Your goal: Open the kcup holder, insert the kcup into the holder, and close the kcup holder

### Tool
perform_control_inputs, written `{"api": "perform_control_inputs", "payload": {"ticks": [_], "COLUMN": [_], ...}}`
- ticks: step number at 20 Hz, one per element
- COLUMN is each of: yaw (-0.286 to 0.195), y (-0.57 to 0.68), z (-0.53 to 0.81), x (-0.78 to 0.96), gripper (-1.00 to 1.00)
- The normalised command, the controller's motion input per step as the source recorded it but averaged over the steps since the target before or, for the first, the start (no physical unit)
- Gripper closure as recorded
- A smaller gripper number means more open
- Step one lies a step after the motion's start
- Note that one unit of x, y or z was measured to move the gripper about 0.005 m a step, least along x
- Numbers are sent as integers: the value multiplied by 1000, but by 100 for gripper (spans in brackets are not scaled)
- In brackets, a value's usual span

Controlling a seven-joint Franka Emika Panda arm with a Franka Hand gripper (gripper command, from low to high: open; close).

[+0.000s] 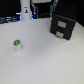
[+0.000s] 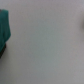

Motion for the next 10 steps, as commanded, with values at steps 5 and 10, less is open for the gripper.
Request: {"api": "perform_control_inputs", "payload": {"ticks": [5,10], "yaw": [-152,-162], "y": [670,710], "z": [75,50], "x": [-284,-260], "gripper": [-100,-100]}}
